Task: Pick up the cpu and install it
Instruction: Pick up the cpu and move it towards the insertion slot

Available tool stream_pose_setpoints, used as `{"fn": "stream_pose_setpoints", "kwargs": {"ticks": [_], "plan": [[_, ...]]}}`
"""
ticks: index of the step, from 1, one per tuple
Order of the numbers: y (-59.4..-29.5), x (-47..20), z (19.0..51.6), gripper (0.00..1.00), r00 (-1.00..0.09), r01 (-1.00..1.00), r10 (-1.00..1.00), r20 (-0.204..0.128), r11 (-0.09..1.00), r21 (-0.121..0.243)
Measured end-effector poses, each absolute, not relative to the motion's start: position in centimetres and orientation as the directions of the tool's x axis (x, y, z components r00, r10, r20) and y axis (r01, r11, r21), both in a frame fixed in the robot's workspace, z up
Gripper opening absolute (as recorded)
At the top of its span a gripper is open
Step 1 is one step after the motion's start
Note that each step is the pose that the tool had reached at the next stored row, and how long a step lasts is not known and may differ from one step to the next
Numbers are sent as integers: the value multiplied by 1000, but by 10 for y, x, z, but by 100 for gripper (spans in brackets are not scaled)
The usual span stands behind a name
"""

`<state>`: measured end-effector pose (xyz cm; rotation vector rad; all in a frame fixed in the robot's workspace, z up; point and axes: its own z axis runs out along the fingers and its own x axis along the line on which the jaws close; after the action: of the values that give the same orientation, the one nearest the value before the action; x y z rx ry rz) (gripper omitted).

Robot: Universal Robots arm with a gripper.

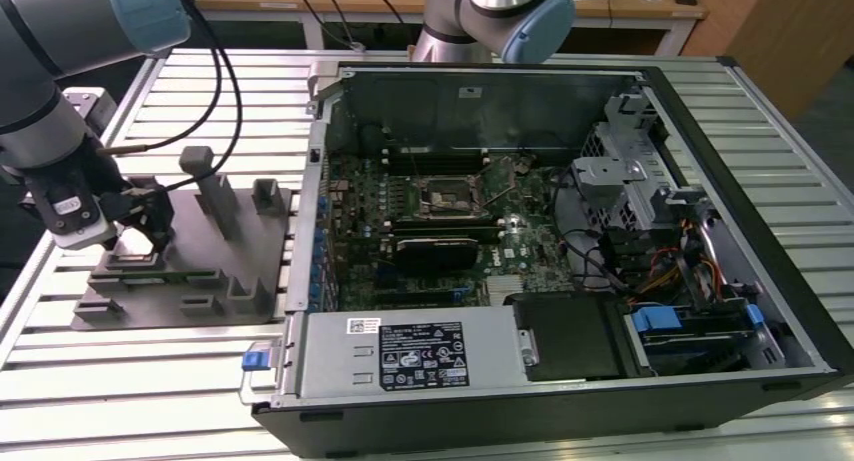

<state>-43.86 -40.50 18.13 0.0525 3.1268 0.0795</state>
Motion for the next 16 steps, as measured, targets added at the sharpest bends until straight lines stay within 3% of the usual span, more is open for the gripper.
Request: {"fn": "stream_pose_setpoints", "kwargs": {"ticks": [7, 9, 16], "plan": [[-405, -439, 182, 65, -999, 33, 34, -12, 998, 51], [-405, -439, 182, 55, -999, 33, 34, -12, 998, 51], [-405, -439, 182, 55, -999, 33, 34, -12, 998, 51]]}}
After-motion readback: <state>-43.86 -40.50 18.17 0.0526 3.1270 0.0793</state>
